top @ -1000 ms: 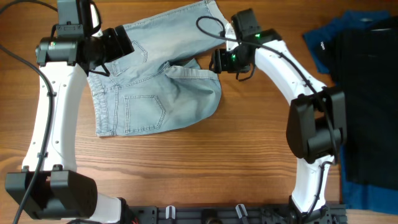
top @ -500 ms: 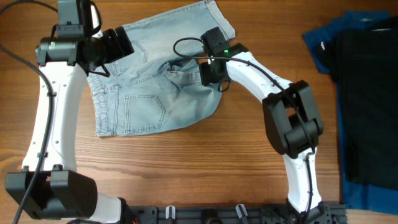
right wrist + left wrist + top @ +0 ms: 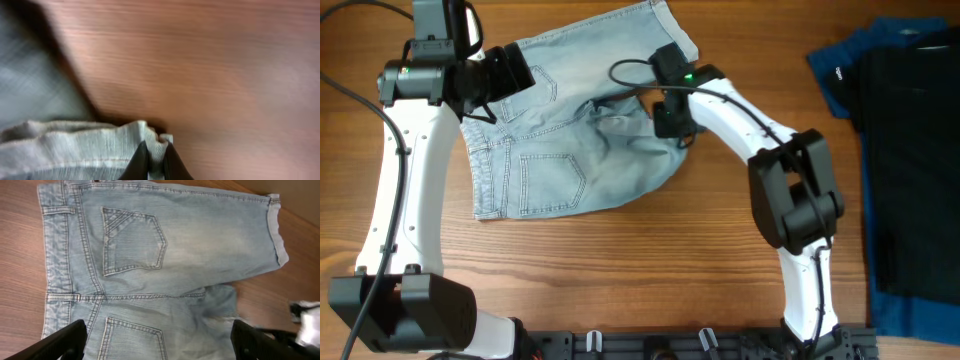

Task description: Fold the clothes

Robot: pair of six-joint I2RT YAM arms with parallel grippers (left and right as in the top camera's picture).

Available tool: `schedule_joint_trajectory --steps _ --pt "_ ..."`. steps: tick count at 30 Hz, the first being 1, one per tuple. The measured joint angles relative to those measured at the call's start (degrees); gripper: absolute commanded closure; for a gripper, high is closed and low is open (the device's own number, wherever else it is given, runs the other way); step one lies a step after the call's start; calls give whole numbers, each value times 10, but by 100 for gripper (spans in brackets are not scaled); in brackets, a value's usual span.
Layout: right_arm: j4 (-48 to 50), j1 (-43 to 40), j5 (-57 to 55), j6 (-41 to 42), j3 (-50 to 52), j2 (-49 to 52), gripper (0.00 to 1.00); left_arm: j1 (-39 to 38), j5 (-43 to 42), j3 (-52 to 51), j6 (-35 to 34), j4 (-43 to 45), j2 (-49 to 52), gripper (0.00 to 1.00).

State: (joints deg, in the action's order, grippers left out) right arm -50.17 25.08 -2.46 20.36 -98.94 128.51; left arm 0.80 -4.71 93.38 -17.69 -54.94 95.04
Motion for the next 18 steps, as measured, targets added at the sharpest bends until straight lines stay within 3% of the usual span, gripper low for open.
schedule_joint_trajectory --steps 4,9,15,18 --pt "-59 -42 0 7 2 -30 86 0 4 -1 0 -3 0 8" --pt "-83 -113 5 26 3 -59 68 0 5 -2 0 -13 0 8" --pt "-127 -172 21 24 19 -59 61 0 6 -2 0 -29 0 8" --pt "-103 -177 76 -28 21 -59 58 0 6 -3 0 -30 0 8"
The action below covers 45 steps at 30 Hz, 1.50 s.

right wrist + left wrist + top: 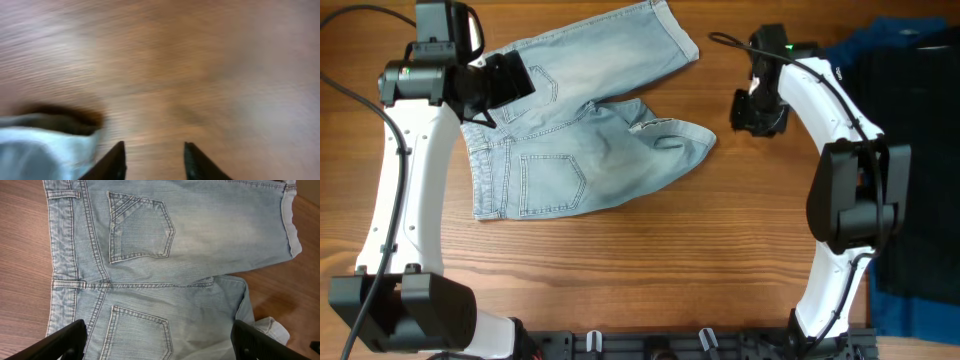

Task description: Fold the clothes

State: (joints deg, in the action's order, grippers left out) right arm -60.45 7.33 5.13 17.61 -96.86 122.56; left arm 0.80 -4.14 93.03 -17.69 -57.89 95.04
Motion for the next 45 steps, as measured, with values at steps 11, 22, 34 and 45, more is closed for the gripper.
schedule_joint_trajectory --steps 11,22,34,45 --pt "120 95 142 -266 0 -2 11 0 0 -21 0 5 0 7" --pt "187 151 158 -390 0 -2 17 0 0 -21 0 7 0 6" --pt "166 160 175 -418 0 -2 96 0 0 -21 0 7 0 6" --pt "157 106 187 -418 0 -2 10 0 0 -22 0 9 0 6"
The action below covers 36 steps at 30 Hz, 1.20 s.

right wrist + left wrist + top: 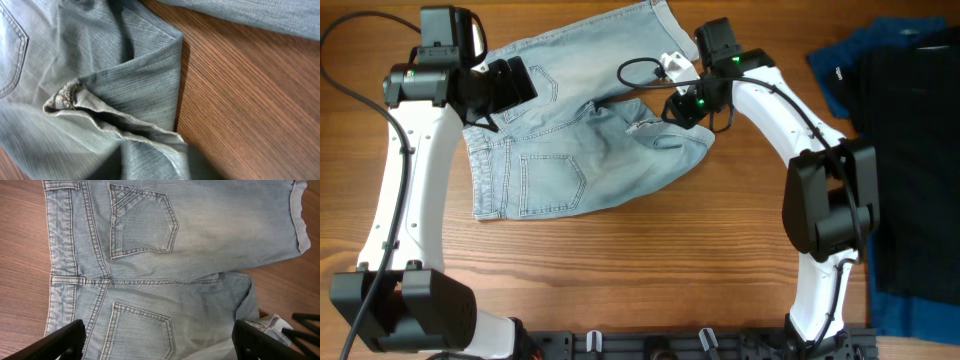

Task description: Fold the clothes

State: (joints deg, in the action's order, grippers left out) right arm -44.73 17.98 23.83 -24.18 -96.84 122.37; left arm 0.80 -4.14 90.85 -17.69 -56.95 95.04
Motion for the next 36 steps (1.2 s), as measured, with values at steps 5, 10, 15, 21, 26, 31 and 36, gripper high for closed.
schedule_joint_trajectory --steps 5,10,15,21,26,31,36 --pt "0 10 34 -80 0 0 8 0 0 0 0 2 0 6" --pt "9 28 66 -151 0 1 16 0 0 0 0 2 0 6" --pt "24 33 77 -175 0 22 50 0 0 0 0 2 0 6" --pt "46 32 77 -151 1 59 96 0 0 0 0 3 0 6" --pt "75 20 77 -85 1 59 96 0 0 0 0 6 0 6" --pt "51 -22 55 12 -17 57 95 0 0 0 0 7 0 6" --pt "35 -93 -28 135 -30 31 93 0 0 0 0 17 0 6"
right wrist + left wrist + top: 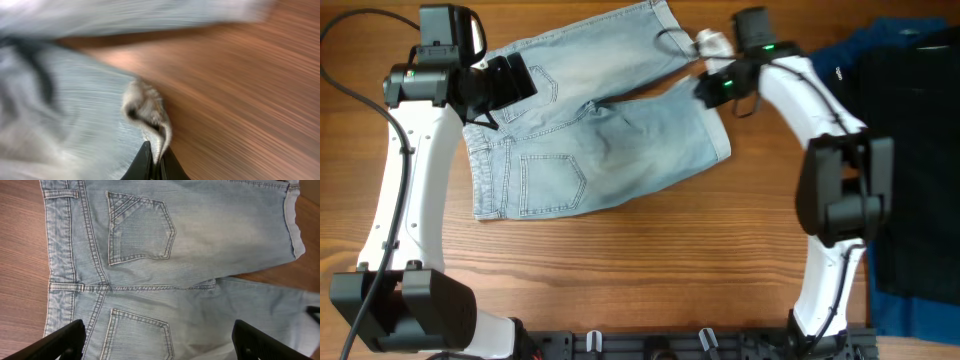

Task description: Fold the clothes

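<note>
Light blue denim shorts point(590, 130) lie back pockets up on the wooden table, waistband to the left and both legs to the right. My left gripper point(505, 80) hovers open above the seat; the left wrist view shows its gripper point(160, 347) spread wide over a back pocket point(140, 232). My right gripper point(712, 88) is shut on the hem of the nearer leg, at its upper right corner. In the blurred right wrist view the gripper point(155, 162) pinches a bunched bit of the hem point(147, 112).
A pile of dark blue and black garments point(905, 150) covers the table's right side. Bare wood point(650, 270) lies in front of the shorts. A black rail with clips point(700, 345) runs along the near edge.
My right gripper hung over the crumpled nearer leg; now it is shut on that leg's hem further right, and the leg lies spread out flat. The left arm has hardly moved.
First my right gripper was shut on the hem over the shorts' middle, the leg folded back. Then it stood open off to the right, the leg lying rumpled. It then came back over the rumpled leg, and now holds the hem with the leg drawn out.
</note>
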Robot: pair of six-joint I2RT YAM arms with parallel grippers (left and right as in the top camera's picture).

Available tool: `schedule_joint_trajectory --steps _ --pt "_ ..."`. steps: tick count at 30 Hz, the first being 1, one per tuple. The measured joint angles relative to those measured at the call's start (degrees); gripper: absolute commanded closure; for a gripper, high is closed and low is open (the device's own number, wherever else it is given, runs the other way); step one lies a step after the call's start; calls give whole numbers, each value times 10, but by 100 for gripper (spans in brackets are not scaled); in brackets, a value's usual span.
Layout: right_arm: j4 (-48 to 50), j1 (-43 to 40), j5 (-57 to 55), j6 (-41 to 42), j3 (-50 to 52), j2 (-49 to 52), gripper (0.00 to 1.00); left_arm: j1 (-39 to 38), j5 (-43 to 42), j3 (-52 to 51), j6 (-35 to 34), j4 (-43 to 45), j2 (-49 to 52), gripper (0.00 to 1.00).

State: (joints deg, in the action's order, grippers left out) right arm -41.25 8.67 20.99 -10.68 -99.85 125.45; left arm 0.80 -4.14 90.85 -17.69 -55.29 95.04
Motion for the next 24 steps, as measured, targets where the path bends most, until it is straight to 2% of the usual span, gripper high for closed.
schedule_joint_trajectory --steps 2,3,4,5,6,7,10,12,13,14,15,16,17,18,22,24 --pt "-3 -22 -23 37 0 -5 83 0 0 0 0 0 0 6" --pt "-3 -29 -38 53 0 -6 83 0 0 0 0 1 0 6" --pt "-3 -37 -64 73 0 -6 66 0 0 0 0 1 0 6" --pt "-4 -42 -86 89 0 -6 31 0 0 0 0 2 0 6" --pt "-5 -45 -101 103 0 -6 12 0 0 0 0 2 0 6" --pt "-7 -49 -122 113 0 -6 1 0 0 0 0 2 0 6" --pt "-29 -52 -138 127 -1 -6 0 0 0 0 0 2 0 7" --pt "-73 -53 -136 130 -7 -6 1 0 0 0 0 0 1 8" --pt "-110 -54 -124 125 -14 -7 5 0 0 0 0 -5 1 10" --pt "-142 -54 -106 118 -18 -10 17 0 0 0 0 -18 2 14" --pt "-181 -54 -83 104 -22 -15 36 0 -1 0 0 -32 3 16" --pt "-214 -54 -64 93 -26 -22 51 0 -2 0 0 -52 3 17" --pt "-238 -53 -52 85 -27 -27 82 0 -3 -2 -2 -76 4 21" --pt "-259 -52 -38 77 -28 -34 95 0 -3 -5 -5 -99 4 29" --pt "-266 -41 -8 63 -11 -46 96 -2 -19 -59 -31 -126 4 81" --pt "-254 -31 -2 64 14 -48 96 -8 -24 -106 -46 -105 4 92"
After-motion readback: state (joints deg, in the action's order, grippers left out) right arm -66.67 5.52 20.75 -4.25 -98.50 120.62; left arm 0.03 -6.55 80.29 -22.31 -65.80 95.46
